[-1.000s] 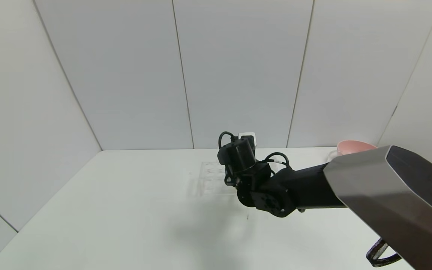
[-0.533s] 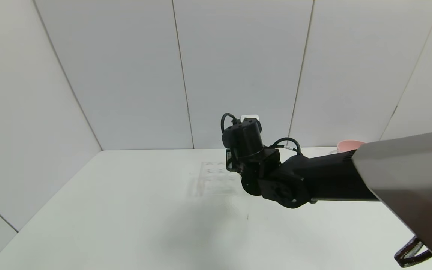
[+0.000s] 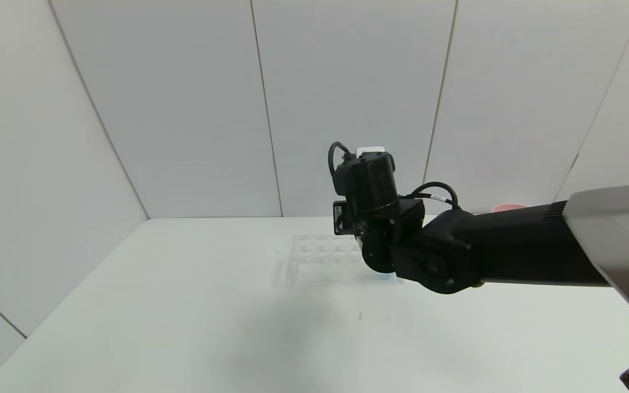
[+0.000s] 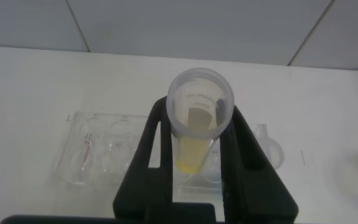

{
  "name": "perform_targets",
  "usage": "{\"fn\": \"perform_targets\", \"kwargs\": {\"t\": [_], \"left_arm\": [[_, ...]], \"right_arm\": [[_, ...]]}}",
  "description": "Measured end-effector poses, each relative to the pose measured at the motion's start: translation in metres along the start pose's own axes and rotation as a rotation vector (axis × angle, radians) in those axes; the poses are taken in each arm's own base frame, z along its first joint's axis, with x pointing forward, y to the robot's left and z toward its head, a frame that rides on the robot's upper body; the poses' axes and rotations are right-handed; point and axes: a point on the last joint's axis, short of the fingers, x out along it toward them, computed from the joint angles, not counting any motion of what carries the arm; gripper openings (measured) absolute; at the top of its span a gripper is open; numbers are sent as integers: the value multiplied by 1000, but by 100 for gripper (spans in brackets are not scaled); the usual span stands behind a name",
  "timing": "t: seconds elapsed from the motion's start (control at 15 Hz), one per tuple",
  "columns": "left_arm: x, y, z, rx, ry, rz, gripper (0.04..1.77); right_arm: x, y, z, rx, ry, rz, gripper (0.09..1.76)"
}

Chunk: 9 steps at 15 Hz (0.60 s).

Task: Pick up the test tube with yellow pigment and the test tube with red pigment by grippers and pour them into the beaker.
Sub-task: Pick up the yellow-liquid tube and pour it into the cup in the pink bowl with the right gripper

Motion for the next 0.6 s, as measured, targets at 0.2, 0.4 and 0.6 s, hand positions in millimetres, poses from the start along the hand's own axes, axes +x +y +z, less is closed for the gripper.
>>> {"fn": "perform_targets", "kwargs": {"t": [0.2, 0.4, 0.6], "left_arm": [[0, 0, 0, 0, 0, 0, 172], [0, 0, 0, 0, 0, 0, 172], [0, 0, 0, 0, 0, 0, 172]], "right_arm": [[-8, -4, 2, -15, 23, 25, 50], [-23, -14, -4, -38, 95, 168, 50], [-40, -42, -5, -61, 177, 342, 50]]}}
